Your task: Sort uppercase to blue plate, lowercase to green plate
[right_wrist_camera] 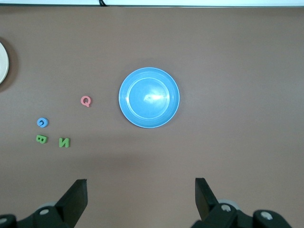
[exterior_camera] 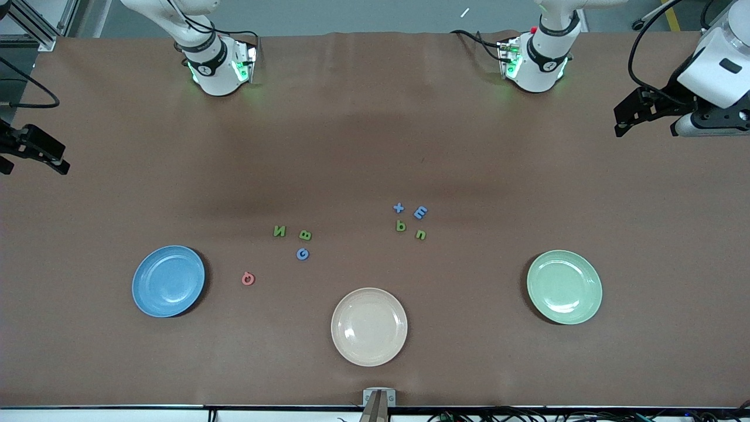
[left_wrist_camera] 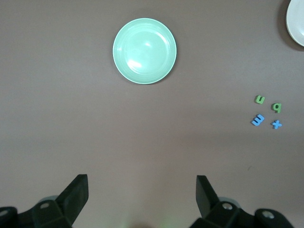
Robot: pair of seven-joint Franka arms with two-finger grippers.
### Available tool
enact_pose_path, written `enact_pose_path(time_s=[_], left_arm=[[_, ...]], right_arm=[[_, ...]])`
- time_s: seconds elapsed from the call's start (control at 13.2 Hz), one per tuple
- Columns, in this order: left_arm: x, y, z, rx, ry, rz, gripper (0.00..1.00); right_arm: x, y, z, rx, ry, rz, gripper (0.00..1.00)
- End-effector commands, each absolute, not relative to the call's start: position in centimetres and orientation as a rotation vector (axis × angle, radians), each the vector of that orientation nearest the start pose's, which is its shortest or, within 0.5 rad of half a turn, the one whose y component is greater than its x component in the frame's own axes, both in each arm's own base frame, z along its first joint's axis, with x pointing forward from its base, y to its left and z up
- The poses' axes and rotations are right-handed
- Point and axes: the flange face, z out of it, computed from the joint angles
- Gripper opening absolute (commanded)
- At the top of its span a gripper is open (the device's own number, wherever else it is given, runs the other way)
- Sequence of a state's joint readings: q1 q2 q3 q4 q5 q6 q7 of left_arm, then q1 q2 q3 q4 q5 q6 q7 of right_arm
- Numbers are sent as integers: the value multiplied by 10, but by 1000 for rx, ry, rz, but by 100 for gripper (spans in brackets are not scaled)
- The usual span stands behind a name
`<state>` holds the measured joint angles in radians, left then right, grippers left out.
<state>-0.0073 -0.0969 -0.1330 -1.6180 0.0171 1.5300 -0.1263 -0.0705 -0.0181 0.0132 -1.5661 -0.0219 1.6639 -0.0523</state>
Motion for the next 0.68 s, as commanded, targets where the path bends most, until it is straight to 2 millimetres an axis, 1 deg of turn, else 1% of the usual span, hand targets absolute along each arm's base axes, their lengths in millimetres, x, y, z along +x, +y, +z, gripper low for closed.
enact_pose_path(time_s=[0.0,0.3,0.38,0.45,0.61], left_arm=[[515,-72,656,-3120,27,6,100],[515,-73,654,-3124,35,15,100],[515,-74,650,-3126,33,32,100],[518,-79,643,-3145,11,43,100],[529,-91,623,-3165,34,68,100]], right_arm=[[554,-37,646,-3166,-6,-192,100],[554,-37,646,-3166,-6,-192,100],[554,-37,646,-3166,-6,-192,100],[555,-37,646,-3166,-6,-194,100],[555,-36,647,-3164,-9,-199,100]])
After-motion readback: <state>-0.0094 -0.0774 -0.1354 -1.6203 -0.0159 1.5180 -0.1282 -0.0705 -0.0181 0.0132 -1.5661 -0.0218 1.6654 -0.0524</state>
